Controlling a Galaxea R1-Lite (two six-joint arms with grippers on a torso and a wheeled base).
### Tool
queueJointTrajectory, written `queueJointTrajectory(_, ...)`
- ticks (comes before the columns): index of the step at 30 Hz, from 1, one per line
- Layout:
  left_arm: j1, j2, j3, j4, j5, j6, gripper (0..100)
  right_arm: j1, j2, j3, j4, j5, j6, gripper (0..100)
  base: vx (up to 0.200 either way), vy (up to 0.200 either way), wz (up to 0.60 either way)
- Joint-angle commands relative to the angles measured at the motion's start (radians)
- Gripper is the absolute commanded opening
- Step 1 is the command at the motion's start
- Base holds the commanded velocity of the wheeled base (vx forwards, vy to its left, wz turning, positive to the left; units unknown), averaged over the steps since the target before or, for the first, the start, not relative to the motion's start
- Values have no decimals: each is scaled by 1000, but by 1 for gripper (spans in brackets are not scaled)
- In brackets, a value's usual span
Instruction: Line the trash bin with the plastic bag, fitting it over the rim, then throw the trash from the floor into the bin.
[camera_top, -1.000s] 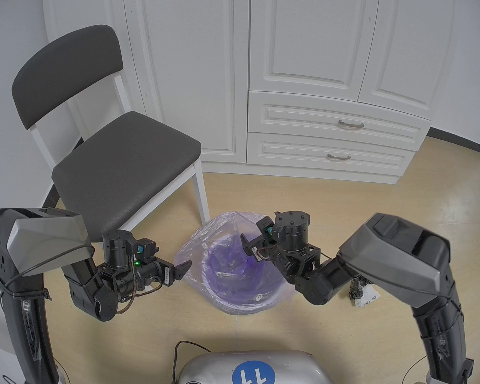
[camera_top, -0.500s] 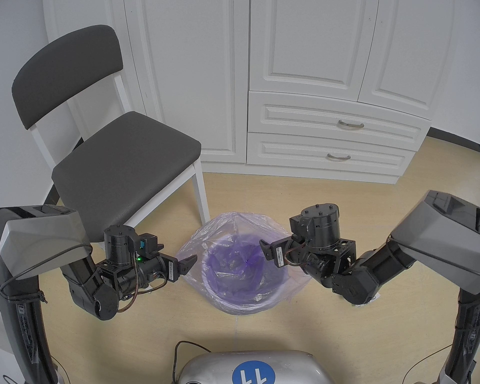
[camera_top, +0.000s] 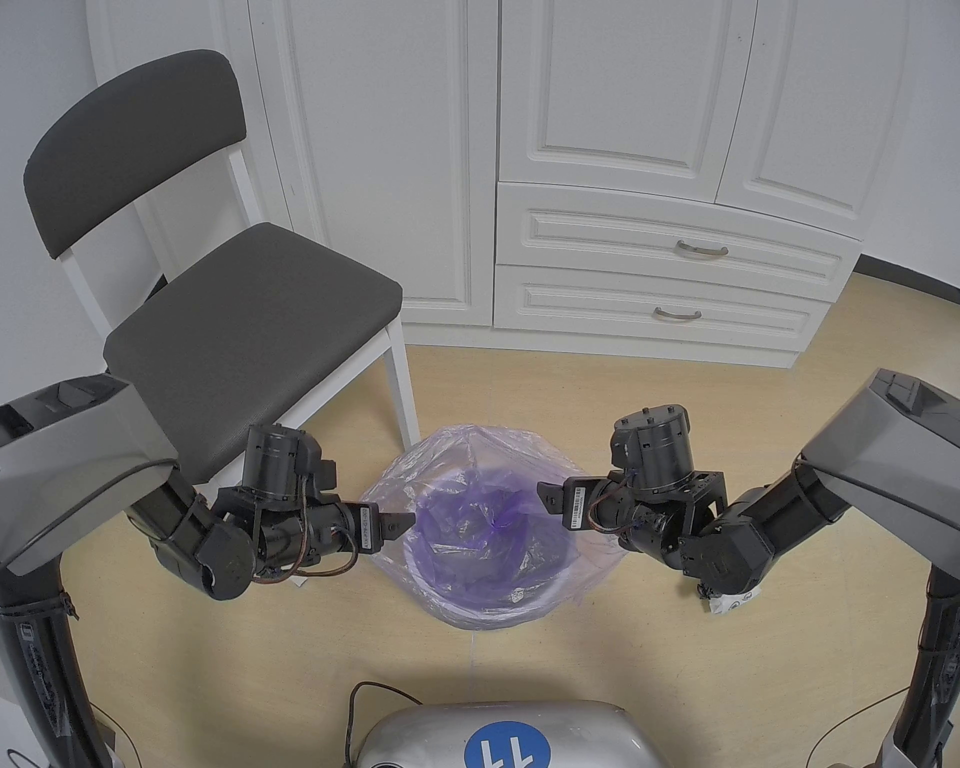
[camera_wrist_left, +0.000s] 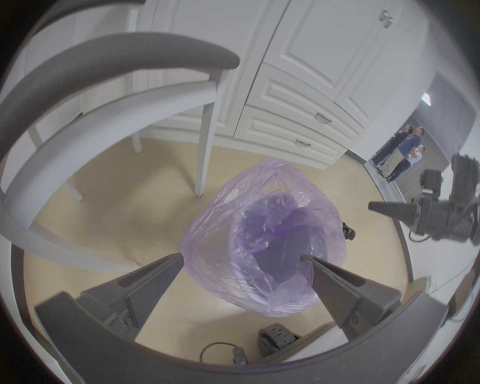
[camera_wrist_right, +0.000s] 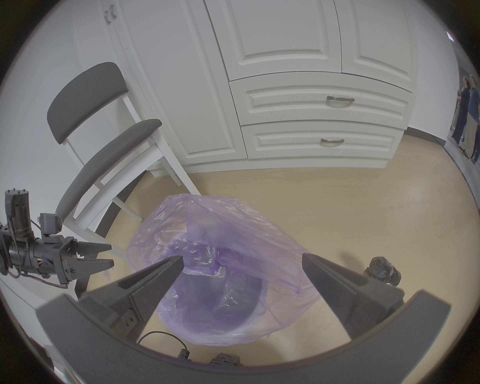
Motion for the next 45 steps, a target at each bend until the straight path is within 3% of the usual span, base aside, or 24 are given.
queueJointTrajectory(1, -6, 5, -117, 91, 11, -66, 100, -16, 130, -53, -7, 19, 35, 100, 0, 0, 0)
queueJointTrajectory(12, -8, 128, -191, 85, 126, -62, 100, -73, 213, -75, -47, 18, 12, 100, 0, 0, 0)
queueJointTrajectory(31, 1, 245, -335, 89, 246, -105, 100, -134, 322, -210, -52, 6, 22, 100, 0, 0, 0)
queueJointTrajectory(38, 3, 259, -352, 89, 246, -112, 100, -144, 343, -236, -136, 4, 47, 100, 0, 0, 0)
queueJointTrajectory(39, 3, 274, -381, 86, 261, -126, 100, -150, 357, -239, -196, 4, 47, 100, 0, 0, 0)
queueJointTrajectory(45, -2, 315, -453, 85, 330, -177, 100, -159, 381, -254, -242, 6, 47, 100, 0, 0, 0)
